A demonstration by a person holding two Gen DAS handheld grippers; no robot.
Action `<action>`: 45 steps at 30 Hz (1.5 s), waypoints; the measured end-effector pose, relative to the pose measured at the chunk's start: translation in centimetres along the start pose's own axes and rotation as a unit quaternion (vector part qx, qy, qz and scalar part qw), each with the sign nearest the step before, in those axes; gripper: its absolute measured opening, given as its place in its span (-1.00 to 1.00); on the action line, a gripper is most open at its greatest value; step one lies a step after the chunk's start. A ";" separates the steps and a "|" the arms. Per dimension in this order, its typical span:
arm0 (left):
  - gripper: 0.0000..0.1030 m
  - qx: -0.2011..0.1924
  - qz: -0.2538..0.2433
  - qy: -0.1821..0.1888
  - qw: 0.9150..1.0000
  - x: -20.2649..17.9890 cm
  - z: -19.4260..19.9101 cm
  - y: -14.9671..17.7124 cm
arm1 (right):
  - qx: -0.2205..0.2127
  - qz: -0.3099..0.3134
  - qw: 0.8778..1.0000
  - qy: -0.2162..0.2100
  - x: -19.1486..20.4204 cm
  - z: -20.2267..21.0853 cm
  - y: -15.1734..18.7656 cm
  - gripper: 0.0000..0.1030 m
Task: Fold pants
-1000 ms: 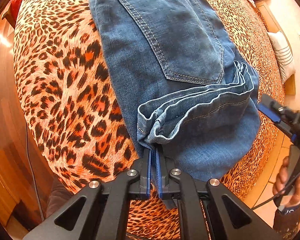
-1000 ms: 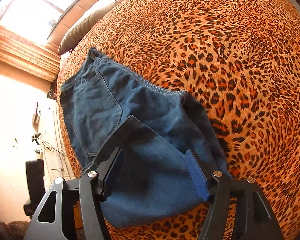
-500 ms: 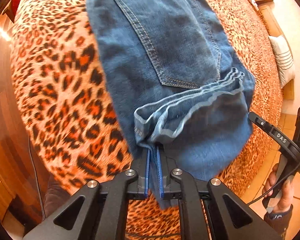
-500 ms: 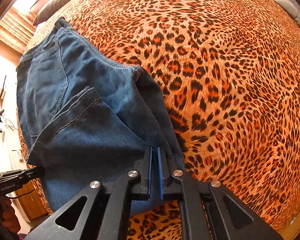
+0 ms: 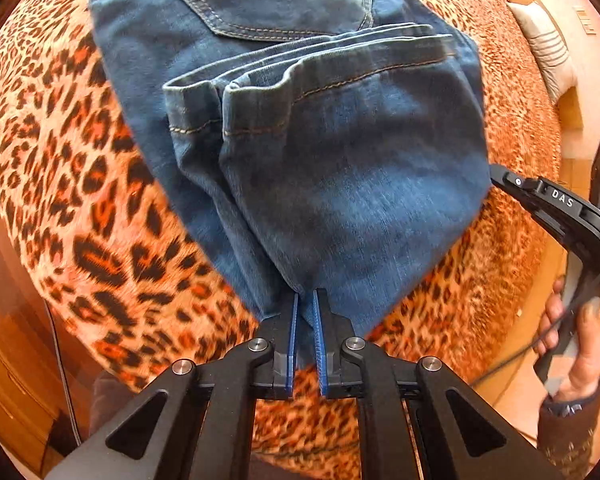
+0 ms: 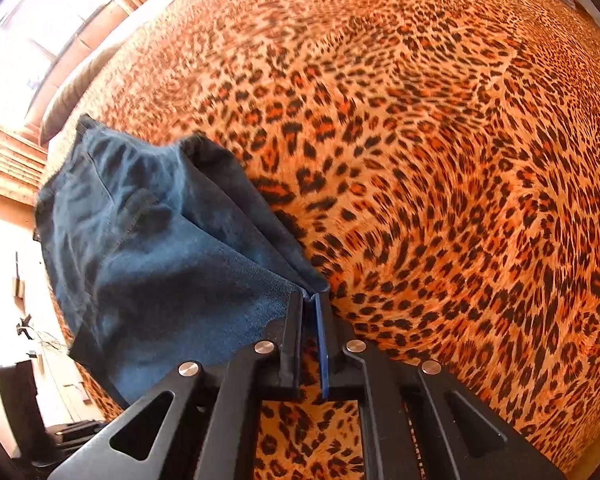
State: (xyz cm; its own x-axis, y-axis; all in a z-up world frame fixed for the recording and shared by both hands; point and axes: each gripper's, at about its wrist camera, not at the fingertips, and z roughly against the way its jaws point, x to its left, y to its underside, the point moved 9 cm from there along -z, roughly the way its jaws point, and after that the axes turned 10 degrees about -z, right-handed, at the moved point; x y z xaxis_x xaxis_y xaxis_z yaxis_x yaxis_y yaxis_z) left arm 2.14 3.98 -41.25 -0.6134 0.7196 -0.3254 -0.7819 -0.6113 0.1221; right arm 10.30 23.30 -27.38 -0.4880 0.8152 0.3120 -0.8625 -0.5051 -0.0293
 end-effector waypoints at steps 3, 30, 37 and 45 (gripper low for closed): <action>-0.86 -0.033 0.020 0.020 0.999 1.2 2.9 -0.9 | -0.038 0.012 0.999 -0.030 0.5 3.6 -1.0 -0.73; -0.16 -0.139 0.078 -0.008 0.987 11.5 12.8 -6.8 | -0.010 -0.047 0.993 -0.104 3.4 3.4 -0.6 0.06; 0.10 -0.159 0.104 0.021 0.982 15.8 18.2 -9.2 | 0.000 -0.023 0.992 -0.122 9.7 4.1 -2.5 0.06; 0.15 -0.149 0.127 0.045 0.980 19.1 17.8 -13.5 | -0.003 -0.027 0.994 -0.103 13.1 3.7 -4.6 0.10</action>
State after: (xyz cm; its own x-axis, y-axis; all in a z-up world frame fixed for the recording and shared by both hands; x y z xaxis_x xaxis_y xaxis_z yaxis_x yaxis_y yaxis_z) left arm -0.99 31.82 -32.46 -0.7615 0.5070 -0.4039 -0.5290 -0.8461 -0.0647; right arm 8.34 35.28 -19.66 -0.4032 0.7659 0.5008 -0.8882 -0.4594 -0.0126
